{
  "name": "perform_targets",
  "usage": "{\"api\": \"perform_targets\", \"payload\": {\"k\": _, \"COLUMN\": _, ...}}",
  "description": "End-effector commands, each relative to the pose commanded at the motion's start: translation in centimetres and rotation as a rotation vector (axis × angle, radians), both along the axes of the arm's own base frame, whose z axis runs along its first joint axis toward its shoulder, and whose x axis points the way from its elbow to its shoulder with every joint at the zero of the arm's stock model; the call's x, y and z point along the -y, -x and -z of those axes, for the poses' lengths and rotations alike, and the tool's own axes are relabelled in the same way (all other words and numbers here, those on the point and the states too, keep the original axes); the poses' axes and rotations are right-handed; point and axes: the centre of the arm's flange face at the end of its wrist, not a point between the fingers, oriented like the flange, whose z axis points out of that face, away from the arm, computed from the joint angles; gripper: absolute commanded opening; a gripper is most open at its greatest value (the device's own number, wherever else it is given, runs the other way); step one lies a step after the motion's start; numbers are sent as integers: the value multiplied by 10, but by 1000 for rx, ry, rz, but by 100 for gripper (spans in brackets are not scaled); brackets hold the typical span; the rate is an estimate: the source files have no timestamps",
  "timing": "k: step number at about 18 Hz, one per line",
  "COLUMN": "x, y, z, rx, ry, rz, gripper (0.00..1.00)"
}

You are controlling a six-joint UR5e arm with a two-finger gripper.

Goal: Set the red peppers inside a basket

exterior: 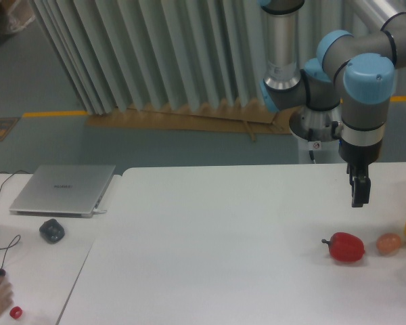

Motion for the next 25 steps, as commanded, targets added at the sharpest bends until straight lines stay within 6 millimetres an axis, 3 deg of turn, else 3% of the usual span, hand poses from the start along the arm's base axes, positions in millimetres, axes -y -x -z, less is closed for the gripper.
{"api": "perform_targets", "payload": {"k": 25, "x": -2, "y": 1, "z": 8, "rx": 11, "ry": -7, "rz": -3, "gripper": 100}}
